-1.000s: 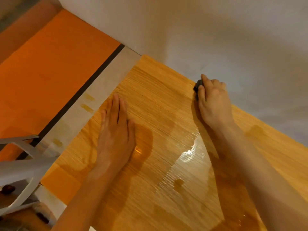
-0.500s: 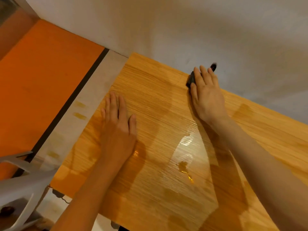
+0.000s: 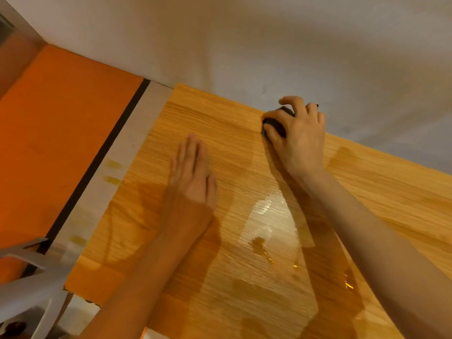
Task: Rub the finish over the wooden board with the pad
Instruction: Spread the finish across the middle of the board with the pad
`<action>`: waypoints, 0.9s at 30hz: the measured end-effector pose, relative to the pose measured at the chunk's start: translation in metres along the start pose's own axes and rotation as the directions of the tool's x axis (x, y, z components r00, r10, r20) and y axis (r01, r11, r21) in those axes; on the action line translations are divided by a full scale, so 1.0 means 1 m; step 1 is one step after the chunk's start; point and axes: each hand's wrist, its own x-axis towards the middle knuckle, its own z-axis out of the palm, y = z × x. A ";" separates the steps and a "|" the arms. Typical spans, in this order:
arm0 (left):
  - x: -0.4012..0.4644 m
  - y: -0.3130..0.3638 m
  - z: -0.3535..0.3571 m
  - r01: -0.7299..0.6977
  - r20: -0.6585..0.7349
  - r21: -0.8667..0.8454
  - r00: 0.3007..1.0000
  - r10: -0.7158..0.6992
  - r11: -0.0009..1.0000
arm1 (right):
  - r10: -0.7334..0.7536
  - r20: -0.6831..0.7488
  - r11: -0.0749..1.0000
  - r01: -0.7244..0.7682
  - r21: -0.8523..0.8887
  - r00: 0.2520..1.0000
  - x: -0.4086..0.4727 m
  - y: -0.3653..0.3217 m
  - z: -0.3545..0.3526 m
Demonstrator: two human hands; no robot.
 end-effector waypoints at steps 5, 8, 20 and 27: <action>0.028 0.024 0.025 -0.136 0.127 0.103 0.984 0.123 0.985 | -0.039 0.045 0.986 0.031 0.164 0.998 -0.031 0.039 -0.011; 0.029 0.022 0.030 -0.155 0.124 0.107 0.982 0.141 0.982 | -0.141 0.161 0.956 0.092 0.278 0.977 -0.048 0.056 -0.017; 0.025 0.021 0.032 -0.196 0.061 0.066 0.980 0.192 0.978 | 0.130 0.050 0.965 -0.138 0.225 0.990 -0.069 0.071 -0.017; 0.025 0.021 0.032 -0.203 0.041 0.075 0.979 0.201 0.976 | 0.350 -0.060 0.848 -0.289 0.444 0.935 -0.042 0.018 -0.003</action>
